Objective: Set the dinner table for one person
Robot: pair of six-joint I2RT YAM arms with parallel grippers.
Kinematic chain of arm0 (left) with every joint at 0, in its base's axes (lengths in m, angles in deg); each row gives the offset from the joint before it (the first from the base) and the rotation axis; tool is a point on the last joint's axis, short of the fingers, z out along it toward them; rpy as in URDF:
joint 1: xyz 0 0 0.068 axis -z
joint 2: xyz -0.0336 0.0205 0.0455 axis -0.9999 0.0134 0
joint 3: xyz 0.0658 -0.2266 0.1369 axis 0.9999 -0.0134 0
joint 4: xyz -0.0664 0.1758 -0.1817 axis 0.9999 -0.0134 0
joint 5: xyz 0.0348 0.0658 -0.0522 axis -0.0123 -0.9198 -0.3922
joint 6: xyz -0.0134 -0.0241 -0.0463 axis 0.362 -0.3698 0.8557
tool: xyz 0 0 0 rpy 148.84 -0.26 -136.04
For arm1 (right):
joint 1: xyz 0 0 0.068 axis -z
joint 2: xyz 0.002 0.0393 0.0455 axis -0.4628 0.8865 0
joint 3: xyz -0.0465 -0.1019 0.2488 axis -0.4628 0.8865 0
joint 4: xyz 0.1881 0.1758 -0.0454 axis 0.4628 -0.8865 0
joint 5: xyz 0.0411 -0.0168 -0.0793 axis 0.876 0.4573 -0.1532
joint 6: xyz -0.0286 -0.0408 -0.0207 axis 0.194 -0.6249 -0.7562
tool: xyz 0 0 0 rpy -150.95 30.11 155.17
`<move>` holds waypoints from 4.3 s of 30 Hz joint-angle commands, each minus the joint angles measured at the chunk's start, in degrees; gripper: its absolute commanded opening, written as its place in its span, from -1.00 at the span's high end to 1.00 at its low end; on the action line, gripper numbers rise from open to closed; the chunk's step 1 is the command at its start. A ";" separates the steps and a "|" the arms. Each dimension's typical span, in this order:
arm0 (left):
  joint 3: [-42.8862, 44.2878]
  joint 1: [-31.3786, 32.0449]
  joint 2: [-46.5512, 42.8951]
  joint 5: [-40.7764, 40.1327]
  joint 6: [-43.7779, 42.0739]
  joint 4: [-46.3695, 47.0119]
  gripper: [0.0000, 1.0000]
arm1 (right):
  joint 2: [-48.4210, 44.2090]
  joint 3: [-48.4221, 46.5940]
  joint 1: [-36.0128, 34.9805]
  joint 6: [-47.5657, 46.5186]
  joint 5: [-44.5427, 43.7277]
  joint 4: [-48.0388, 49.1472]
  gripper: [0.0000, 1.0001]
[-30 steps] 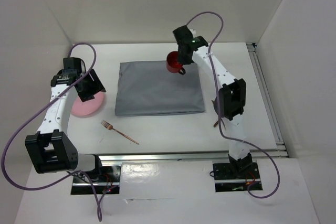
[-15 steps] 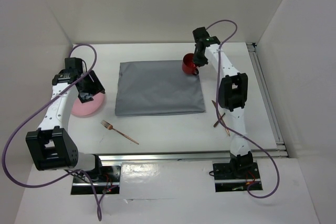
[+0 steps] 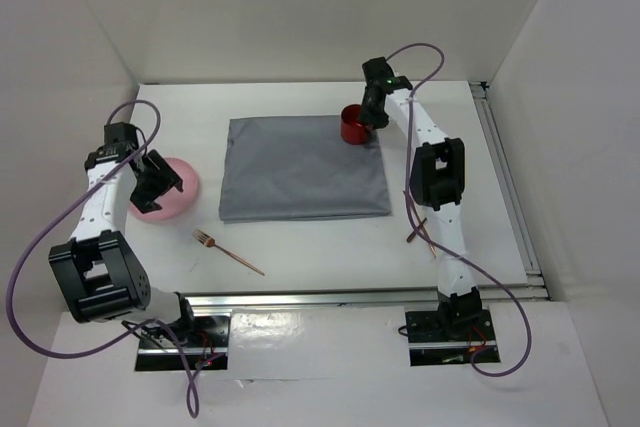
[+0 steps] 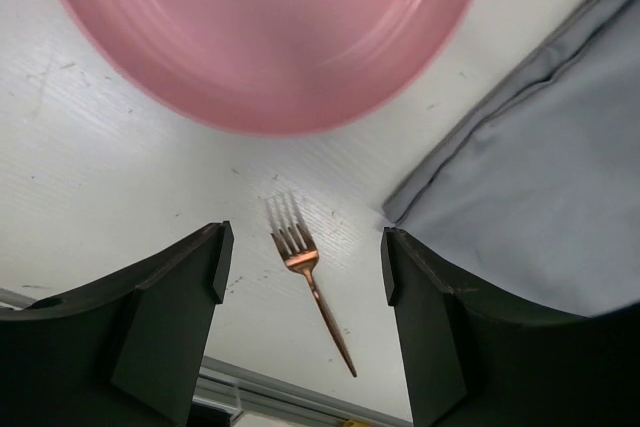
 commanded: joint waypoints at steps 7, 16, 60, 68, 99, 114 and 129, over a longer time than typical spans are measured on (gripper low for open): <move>-3.99 -5.65 -2.28 7.72 1.75 2.13 -0.56 | -6.63 1.12 -0.75 0.22 4.33 8.73 -0.87; -11.37 -18.40 -1.41 9.75 4.65 6.35 -0.65 | -27.10 13.93 -1.28 -2.16 7.31 14.53 -1.00; 16.90 8.61 10.34 13.89 4.48 10.16 1.00 | -63.94 59.21 2.75 0.20 8.02 9.63 -1.00; 28.43 25.09 26.60 10.45 6.41 7.94 1.00 | -69.48 65.19 10.05 1.45 6.18 2.68 -1.00; 24.50 33.27 25.79 -1.23 6.67 2.93 -0.91 | -62.37 85.14 14.18 16.83 9.25 4.60 -0.20; -4.78 30.20 -2.89 -5.28 17.21 1.01 -0.89 | -53.32 89.01 13.05 17.36 11.45 15.85 0.11; -21.11 29.58 -17.92 -6.69 29.59 -3.75 -0.89 | -56.93 72.09 1.45 9.39 3.18 8.30 1.00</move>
